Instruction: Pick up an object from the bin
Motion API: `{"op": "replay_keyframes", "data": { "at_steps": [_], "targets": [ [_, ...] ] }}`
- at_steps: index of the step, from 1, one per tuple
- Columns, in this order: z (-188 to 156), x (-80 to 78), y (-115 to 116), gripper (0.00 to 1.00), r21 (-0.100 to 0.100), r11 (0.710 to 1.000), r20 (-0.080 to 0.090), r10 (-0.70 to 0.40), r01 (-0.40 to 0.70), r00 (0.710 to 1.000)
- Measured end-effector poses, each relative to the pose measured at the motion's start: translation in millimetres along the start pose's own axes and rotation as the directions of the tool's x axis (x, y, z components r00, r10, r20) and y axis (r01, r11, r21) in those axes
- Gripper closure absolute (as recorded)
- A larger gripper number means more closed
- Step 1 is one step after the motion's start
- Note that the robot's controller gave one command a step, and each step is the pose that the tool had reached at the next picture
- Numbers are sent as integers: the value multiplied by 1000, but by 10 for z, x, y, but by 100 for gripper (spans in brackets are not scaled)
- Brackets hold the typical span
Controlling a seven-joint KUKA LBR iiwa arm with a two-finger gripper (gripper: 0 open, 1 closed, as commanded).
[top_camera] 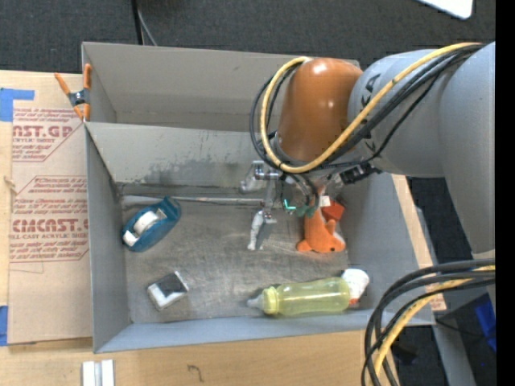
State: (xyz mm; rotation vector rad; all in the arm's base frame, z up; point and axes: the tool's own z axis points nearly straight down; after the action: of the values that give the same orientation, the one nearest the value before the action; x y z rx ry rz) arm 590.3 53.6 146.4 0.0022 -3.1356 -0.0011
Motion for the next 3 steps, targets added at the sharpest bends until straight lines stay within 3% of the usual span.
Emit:
{"op": "replay_keyframes", "data": {
  "at_steps": [1, 2, 3],
  "targets": [
    [-46, -19, -1, 0, -1, 1000, 8, 1, -1, 1000],
    [151, 156, -221, 0, -4, 998, 16, 58, -58, 998],
    [291, 332, -675, 0, -1, 983, 4, 184, -184, 983]
  ]
}}
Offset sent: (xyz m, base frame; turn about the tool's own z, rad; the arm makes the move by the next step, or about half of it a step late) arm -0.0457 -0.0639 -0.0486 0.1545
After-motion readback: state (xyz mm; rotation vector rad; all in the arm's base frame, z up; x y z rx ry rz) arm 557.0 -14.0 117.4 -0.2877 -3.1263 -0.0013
